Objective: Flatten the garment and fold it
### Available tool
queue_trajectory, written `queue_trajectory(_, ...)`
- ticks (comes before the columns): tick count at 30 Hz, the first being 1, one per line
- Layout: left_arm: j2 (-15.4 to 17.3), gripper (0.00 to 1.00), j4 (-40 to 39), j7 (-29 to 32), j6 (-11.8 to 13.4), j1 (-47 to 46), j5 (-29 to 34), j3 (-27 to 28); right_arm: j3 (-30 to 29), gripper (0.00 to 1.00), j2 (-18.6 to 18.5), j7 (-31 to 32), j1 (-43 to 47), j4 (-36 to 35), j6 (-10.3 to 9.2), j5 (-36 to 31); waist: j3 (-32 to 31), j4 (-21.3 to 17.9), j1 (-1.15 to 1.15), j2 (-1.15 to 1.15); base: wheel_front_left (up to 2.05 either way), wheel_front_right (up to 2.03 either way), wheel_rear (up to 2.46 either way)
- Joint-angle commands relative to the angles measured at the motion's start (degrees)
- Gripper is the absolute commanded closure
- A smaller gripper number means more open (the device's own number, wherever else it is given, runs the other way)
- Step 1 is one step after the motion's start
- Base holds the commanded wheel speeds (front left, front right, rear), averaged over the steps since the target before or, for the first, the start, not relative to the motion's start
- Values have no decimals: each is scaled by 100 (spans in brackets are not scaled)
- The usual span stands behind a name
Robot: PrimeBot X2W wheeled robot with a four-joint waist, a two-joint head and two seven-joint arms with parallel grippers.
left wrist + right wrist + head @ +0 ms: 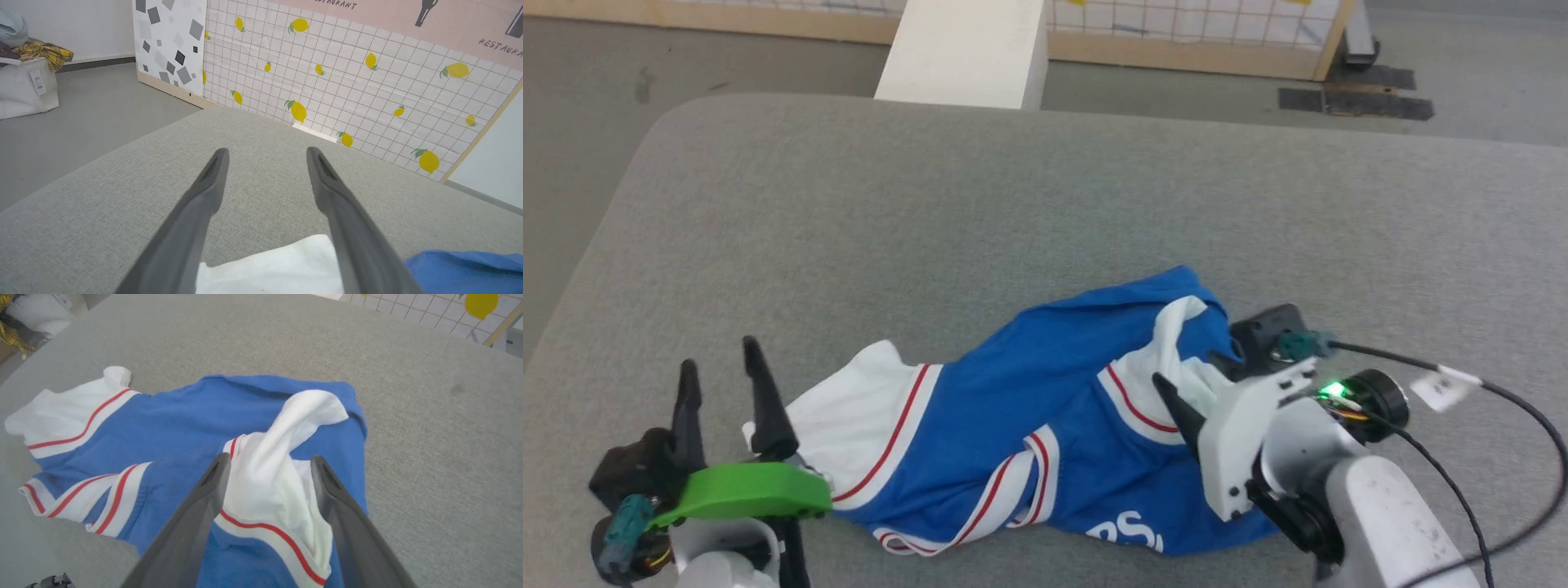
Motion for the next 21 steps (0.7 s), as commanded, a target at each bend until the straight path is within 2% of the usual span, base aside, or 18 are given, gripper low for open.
queue_trajectory(1, -94, 0, -44, -22, -89, -77, 121, 19, 57, 0, 4, 197, -192, 139, -8, -61, 219, 230, 0, 0, 0, 0, 0)
queue_trajectory(5, -222, 0, 48, -22, -316, -98, 207, -17, 122, 0, 4, 770, -485, 502, -8, -208, 352, 333, 0, 0, 0, 0, 0)
queue_trajectory(6, -233, 0, 101, -23, -344, -109, 233, -22, 124, 41, 4, 837, -535, 545, -8, -218, 378, 340, 0, 0, 0, 0, 0)
queue_trajectory(7, -245, 0, 168, -23, -378, -129, 227, -15, 137, 77, 4, 876, -591, 577, -8, -244, 396, 345, 0, 0, 0, 0, 0)
queue_trajectory(8, -252, 0, 216, -23, -396, -144, 228, -5, 101, 100, 4, 854, -620, 579, -8, -234, 406, 339, 0, 0, 0, 0, 0)
queue_trajectory(11, -265, 0, 282, -23, -421, -164, 238, 89, -96, 100, 4, 659, -657, 519, -8, -150, 401, 258, 0, 0, 0, 0, 0)
queue_trajectory(14, -270, 0, 333, -23, -424, -174, 237, 149, -448, 100, 4, 184, -628, 326, -8, -133, 342, 163, 0, 0, 0, 0, 0)
queue_trajectory(18, -271, 0, 355, -23, -450, -147, 318, 236, -1309, 100, 4, -576, -393, -58, -8, -215, 174, -36, 0, 0, 0, 0, 0)
queue_trajectory(21, -272, 0, 366, -23, -498, -116, 367, 282, -2001, 100, 4, -881, -107, -336, -8, -330, 74, -186, 0, 0, 0, 0, 0)
